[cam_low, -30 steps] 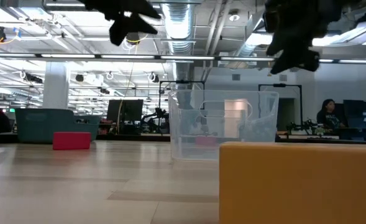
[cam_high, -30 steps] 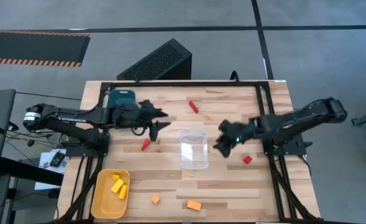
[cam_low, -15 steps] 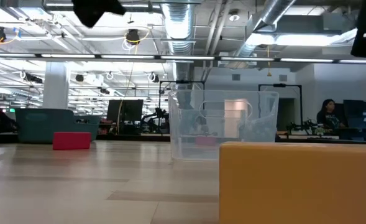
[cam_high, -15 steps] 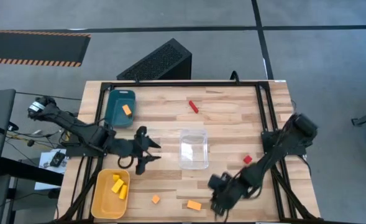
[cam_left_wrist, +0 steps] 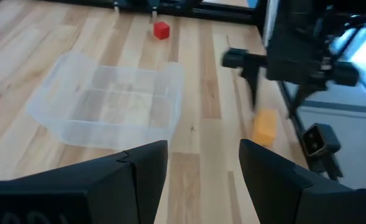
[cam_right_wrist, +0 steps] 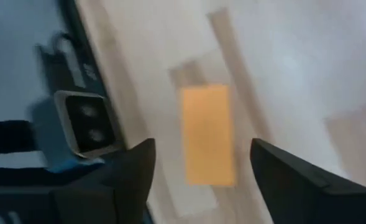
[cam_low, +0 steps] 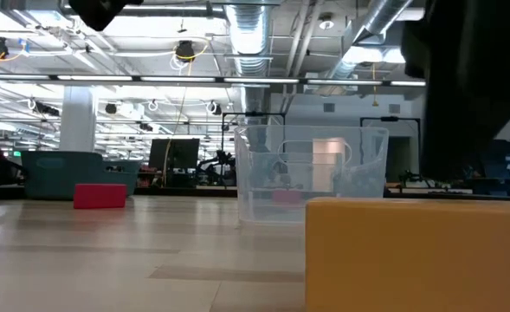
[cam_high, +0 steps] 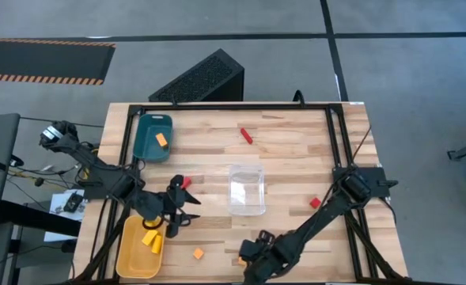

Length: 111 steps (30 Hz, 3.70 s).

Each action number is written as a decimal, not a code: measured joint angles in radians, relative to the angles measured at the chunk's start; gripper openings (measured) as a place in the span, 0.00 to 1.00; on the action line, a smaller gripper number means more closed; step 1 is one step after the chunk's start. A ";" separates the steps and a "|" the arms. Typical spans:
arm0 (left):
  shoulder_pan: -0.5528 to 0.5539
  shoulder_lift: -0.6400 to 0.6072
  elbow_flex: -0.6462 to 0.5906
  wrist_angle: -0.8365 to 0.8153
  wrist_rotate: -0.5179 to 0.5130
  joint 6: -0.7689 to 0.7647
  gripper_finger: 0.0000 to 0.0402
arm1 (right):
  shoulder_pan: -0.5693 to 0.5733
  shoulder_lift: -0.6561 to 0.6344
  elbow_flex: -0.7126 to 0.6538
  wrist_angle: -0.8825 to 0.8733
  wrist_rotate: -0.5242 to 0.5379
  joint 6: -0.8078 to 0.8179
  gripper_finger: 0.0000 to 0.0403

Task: Sort & place blocks by color
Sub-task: Put the right orange block into the blue bin

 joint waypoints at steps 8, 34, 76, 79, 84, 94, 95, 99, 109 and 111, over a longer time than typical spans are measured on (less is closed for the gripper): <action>-0.029 0.018 0.000 -0.029 -0.017 -0.026 0.47 | -0.021 0.003 -0.002 -0.019 -0.005 -0.082 0.78; -0.041 0.289 0.000 0.083 0.086 -0.191 0.47 | -0.042 0.052 -0.001 -0.022 -0.150 -0.107 0.30; 0.172 0.065 0.041 0.457 0.208 0.676 0.58 | -0.513 -0.526 -0.476 0.917 -0.772 -0.195 0.32; 0.175 0.064 0.041 0.473 0.253 0.676 0.64 | -0.521 -0.525 -0.476 0.908 -0.773 -0.195 0.32; 0.177 0.065 0.041 0.495 0.296 0.684 0.70 | -0.523 -0.525 -0.476 0.911 -0.773 -0.195 0.33; 0.215 0.065 0.041 0.549 0.367 0.690 0.71 | -0.522 -0.525 -0.476 0.914 -0.768 -0.173 0.33; 0.223 0.065 0.041 0.560 0.373 0.687 0.71 | -0.522 -0.525 -0.476 0.914 -0.761 -0.170 0.33; 0.247 0.084 0.042 0.569 0.449 0.673 0.71 | -0.523 -0.525 -0.476 0.924 -0.759 -0.165 0.33; 0.248 0.149 0.042 0.670 0.460 0.645 0.65 | -0.519 -0.524 -0.474 0.942 -0.740 -0.142 0.33; 0.247 0.149 0.042 0.669 0.472 0.639 0.60 | -0.514 -0.524 -0.474 0.945 -0.737 -0.142 0.33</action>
